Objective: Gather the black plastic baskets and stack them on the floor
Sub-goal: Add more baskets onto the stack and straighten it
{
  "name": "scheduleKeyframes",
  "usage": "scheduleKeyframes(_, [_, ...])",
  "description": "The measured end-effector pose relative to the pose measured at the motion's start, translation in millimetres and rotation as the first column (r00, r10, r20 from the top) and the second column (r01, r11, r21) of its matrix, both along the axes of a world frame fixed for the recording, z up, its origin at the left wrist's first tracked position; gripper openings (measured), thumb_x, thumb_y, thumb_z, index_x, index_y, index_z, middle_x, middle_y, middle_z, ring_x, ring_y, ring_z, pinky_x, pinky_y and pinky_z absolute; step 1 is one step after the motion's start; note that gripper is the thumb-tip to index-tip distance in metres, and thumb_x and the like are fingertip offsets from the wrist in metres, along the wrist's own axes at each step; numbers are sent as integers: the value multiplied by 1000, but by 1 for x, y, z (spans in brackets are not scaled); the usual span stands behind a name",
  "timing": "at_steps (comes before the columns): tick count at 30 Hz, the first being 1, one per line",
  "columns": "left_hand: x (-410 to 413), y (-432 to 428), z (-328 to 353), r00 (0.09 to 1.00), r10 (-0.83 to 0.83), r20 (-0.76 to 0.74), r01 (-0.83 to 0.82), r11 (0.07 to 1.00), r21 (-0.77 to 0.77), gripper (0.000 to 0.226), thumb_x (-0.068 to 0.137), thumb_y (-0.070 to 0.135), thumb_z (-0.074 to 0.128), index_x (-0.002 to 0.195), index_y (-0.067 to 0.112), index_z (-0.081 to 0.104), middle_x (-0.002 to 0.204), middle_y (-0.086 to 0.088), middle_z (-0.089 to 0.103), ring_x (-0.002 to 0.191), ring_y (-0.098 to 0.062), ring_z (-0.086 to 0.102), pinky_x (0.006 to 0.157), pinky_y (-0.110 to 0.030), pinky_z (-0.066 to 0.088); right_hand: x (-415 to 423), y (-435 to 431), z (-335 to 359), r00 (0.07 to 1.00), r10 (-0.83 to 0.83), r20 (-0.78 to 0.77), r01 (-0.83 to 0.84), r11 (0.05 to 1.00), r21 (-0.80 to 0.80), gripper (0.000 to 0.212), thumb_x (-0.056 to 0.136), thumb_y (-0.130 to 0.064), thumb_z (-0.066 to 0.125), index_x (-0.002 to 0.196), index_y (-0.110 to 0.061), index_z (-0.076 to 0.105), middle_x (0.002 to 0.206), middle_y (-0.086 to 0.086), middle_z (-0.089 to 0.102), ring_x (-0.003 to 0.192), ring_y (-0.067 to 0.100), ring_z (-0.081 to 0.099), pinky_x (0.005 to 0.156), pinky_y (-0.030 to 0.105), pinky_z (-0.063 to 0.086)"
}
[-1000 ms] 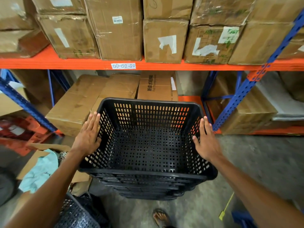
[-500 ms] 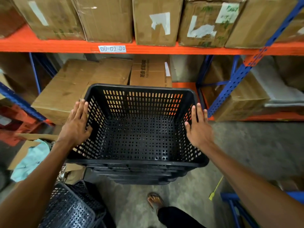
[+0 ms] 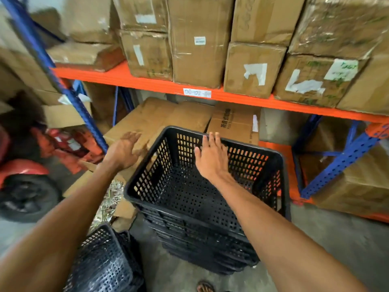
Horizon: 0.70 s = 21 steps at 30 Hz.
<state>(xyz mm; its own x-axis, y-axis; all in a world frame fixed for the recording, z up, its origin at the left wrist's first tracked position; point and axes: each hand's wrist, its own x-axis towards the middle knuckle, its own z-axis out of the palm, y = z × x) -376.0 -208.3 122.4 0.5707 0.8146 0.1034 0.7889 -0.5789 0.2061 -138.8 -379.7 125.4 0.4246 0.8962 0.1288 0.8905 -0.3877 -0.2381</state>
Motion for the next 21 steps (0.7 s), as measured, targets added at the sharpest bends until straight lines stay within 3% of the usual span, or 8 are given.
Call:
scheduleKeyframes(5, [-118,-8,18,964,252,78,-259,961,93,50,82,17,62,129,2,60,131,-22,61,125,-36,54,107,-41,41,-110,80,30,957,288,-26,-282,950,131,58,99,-39,33,146,-6,36,155,13,34,148,28,20,115,45,31])
scheduleKeyframes(9, [-226,-48,3,859,507,69,-508,861,-2,39,73,17,57,105,-2,71,104,-25,70,102,-41,65,90,-45,51,-211,103,19,866,488,-109,-468,868,167,59,96,-37,39,147,-8,36,154,11,36,147,27,22,114,44,33])
scheduleKeyframes(14, [-368,-132,-67,600,799,-37,-793,588,-160,53,80,14,68,131,0,59,131,-24,61,125,-38,54,107,-42,41,-334,92,-38,741,648,-176,-641,761,99,60,92,-32,47,145,-7,38,151,12,40,144,27,27,115,38,31])
scheduleKeyframes(17, [-422,-171,-110,485,872,-63,-856,459,-239,56,82,16,67,134,1,55,130,-26,61,124,-39,55,104,-43,43,-371,79,-89,719,647,-256,-670,742,-9,63,94,-34,44,151,-9,29,156,9,33,146,26,25,113,42,36])
scheduleKeyframes(21, [-500,-205,-185,383,908,-169,-886,310,-345,60,86,24,63,141,7,48,131,-26,60,123,-39,55,101,-43,45,-409,70,-182,754,580,-308,-649,729,-216,67,94,-30,48,152,-6,25,154,12,36,142,28,33,115,37,32])
